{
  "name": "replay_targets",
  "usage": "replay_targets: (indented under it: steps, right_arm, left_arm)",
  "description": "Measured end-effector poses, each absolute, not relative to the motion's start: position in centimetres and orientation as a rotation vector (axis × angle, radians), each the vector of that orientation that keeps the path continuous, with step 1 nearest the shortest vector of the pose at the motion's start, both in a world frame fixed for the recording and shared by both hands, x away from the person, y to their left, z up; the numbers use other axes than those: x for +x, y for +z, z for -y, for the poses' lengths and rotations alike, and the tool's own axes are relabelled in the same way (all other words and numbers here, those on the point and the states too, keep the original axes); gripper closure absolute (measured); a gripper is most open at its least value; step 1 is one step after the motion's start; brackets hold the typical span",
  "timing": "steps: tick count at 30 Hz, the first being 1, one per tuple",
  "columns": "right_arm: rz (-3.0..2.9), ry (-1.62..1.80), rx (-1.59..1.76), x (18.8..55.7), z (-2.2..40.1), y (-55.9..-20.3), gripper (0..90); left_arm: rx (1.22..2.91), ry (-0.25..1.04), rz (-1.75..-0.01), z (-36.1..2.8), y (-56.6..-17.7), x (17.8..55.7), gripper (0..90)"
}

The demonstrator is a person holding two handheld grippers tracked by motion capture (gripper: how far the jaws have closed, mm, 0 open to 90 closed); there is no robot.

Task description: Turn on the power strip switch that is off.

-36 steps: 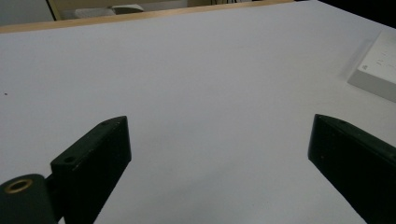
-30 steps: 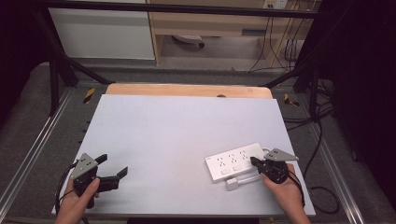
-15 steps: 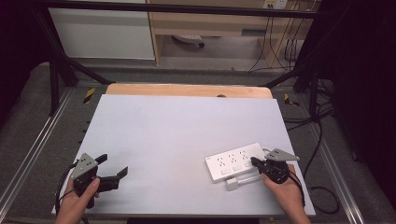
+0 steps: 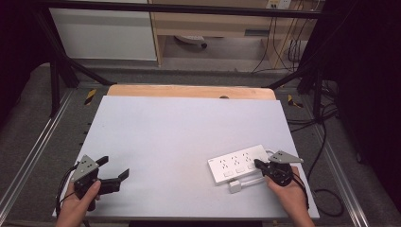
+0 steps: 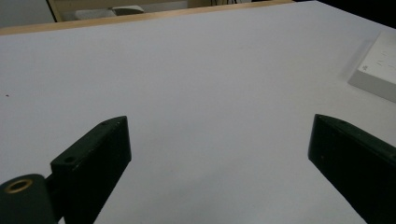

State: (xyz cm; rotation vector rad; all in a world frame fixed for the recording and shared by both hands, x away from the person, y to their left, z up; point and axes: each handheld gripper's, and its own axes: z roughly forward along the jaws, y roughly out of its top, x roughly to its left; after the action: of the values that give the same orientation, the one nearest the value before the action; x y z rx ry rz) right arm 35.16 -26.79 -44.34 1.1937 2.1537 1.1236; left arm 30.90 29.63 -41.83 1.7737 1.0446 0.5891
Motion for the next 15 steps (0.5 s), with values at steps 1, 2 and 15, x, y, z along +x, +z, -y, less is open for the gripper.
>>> replay_targets:
  steps: [1,2,15]
  right_arm:
    - [-2.153,1.124,1.194,35.16,26.8,-44.34,90.0]
    - [-2.153,1.125,1.193,35.16,26.8,-44.34,90.0]
    - [-2.13,1.183,1.164,35.12,26.54,-43.95,90.0]
  left_arm:
    - [1.774,0.589,-1.044,-29.63,-41.83,30.9,6.0]
    - [1.774,0.59,-1.044,-29.63,-41.83,30.9,6.0]
    - [1.774,0.589,-1.044,-29.64,-41.83,30.91,6.0]
